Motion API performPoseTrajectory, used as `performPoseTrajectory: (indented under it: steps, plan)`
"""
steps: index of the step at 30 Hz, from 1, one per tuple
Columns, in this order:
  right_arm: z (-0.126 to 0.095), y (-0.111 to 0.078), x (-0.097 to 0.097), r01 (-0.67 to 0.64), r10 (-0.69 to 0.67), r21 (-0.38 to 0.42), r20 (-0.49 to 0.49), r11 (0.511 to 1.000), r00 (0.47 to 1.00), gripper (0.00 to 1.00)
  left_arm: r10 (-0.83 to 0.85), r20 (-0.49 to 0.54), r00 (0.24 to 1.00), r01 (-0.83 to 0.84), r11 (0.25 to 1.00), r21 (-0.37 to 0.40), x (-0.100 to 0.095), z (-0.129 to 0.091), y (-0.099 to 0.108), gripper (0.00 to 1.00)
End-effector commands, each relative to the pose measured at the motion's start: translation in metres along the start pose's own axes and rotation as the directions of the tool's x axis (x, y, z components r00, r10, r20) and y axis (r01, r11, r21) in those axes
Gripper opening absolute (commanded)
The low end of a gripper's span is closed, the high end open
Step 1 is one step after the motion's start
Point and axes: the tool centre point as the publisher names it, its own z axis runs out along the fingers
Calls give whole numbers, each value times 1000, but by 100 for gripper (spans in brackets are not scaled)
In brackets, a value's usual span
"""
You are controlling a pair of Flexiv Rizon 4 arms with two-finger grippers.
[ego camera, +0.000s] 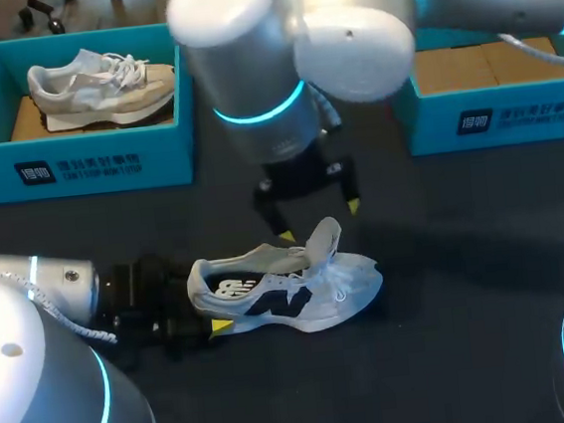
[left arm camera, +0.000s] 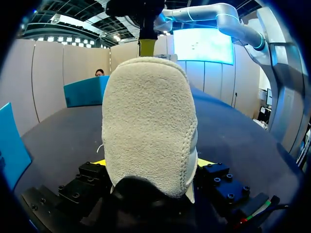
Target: Take the shoe out of the shoebox, open the shoe tongue, remove and reinsert the insole, then place the shoe into the shoebox
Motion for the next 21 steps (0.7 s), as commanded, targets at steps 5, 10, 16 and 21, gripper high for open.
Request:
performPoseTrajectory:
  steps: [5,10,16,21]
  plan:
    - [-17,10,30,410,-417,-131,-30,902,908,100,-1,2,1000,1,1000,-3,0,1,1,0]
    - [-21,10,42,559,-595,-253,-89,789,799,100,-1,2,1000,1,1000,-3,0,1,1,0]
    - [-13,7,56,635,-676,-258,-116,728,728,100,-1,2,1000,1,1000,-3,0,1,1,0]
    - [-7,4,70,700,-743,-262,-134,664,655,0,-1,2,1000,1,1000,-3,0,1,1,0]
